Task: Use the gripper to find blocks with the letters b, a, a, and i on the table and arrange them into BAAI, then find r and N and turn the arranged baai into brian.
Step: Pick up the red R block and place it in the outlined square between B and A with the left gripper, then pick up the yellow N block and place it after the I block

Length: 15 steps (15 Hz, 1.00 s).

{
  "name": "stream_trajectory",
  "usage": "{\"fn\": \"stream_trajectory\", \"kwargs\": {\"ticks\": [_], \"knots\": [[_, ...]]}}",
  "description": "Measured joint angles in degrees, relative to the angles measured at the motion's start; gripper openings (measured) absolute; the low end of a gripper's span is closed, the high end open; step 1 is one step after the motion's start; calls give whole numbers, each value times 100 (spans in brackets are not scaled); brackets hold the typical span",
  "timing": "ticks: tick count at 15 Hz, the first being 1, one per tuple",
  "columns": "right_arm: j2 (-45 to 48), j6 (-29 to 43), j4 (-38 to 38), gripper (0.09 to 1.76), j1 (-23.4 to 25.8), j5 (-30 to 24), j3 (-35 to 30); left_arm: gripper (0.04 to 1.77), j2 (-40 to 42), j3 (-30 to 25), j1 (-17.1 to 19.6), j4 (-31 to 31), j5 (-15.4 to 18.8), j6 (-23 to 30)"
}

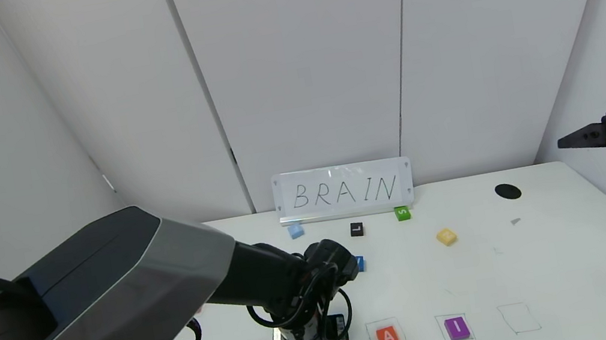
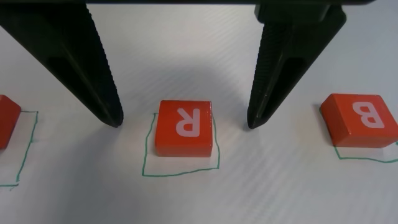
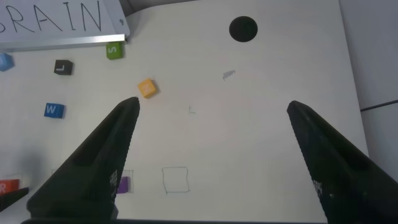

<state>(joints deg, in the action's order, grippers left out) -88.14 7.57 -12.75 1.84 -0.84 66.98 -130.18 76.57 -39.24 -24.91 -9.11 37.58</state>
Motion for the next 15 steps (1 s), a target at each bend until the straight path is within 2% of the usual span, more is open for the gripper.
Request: {"fn": "stream_trajectory", "kwargs": {"ticks": [7,15], "knots": [[11,0,0,171,16,6,0,160,179,-16,-12,-5,-6,0],[22,0,2,171,27,6,0,167,767,-201,16,2,-6,-41]]}}
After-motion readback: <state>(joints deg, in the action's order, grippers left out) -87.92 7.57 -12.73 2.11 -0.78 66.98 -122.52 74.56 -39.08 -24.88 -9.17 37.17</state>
